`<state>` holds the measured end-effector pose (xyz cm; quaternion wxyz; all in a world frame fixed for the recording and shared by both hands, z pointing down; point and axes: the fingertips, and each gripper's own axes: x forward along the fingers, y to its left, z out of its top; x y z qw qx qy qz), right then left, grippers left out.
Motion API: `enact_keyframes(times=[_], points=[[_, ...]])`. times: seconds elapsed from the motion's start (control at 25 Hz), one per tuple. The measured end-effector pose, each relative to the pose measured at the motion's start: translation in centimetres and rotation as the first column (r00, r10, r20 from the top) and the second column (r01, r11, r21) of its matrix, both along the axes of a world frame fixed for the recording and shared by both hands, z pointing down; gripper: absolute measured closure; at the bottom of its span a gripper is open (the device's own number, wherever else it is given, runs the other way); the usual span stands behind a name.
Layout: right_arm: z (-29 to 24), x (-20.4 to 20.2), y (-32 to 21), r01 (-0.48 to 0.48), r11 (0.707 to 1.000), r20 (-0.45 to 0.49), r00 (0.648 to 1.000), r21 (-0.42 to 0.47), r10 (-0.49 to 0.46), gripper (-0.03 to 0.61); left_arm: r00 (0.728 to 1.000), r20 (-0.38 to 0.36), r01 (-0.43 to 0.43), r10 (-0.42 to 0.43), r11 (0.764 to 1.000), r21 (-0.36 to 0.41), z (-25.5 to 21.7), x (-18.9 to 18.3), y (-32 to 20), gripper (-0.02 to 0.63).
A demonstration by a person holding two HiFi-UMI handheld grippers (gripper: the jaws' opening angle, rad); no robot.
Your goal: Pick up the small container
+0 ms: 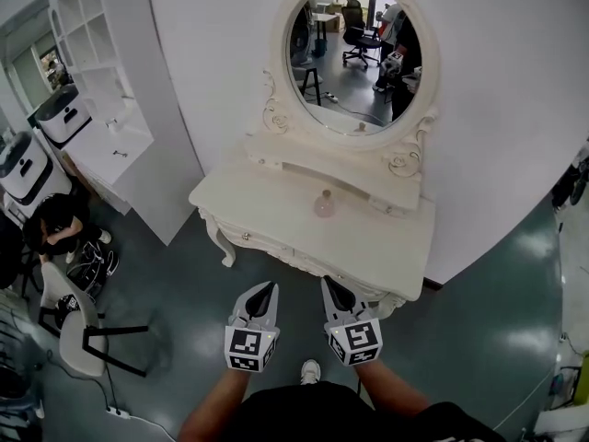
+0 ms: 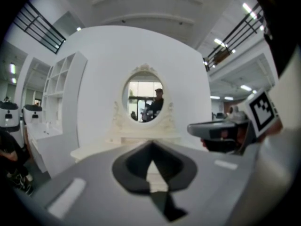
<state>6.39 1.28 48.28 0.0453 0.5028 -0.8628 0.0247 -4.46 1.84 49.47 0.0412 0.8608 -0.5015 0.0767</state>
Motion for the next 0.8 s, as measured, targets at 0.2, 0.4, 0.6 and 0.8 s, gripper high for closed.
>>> enact_keyframes(times=[0.2,0.4,0.6,0.8], points=[[0.7,1.2,-2.2,0.028,1.0,0.016,0.999,-0.013,-0.028,0.574,1.0,0.019,0.021,-0.021,0.999,-0.024,0.5,1.3,-1.8,0.607],[1.0,1.5,-3.7,0.057,0.998,0.034,0.998,-0.019,-0.056,0.574,0.999,0.022,0.047,-0.046,0.998,-0.035,0.6,1.9,-3.1,0.607],[0.7,1.3,-5.2,0.077,0.997,0.052,0.996,-0.016,-0.076,0.574,0.997,0.03,0.067,-0.066,0.997,-0.036,0.4,1.8,-4.5,0.607],[0.9,0.7,-6.8,0.083,0.996,0.068,0.994,-0.022,-0.081,0.574,0.997,0.03,0.071,-0.069,0.996,-0.054,1.3,1.3,-5.8,0.607]])
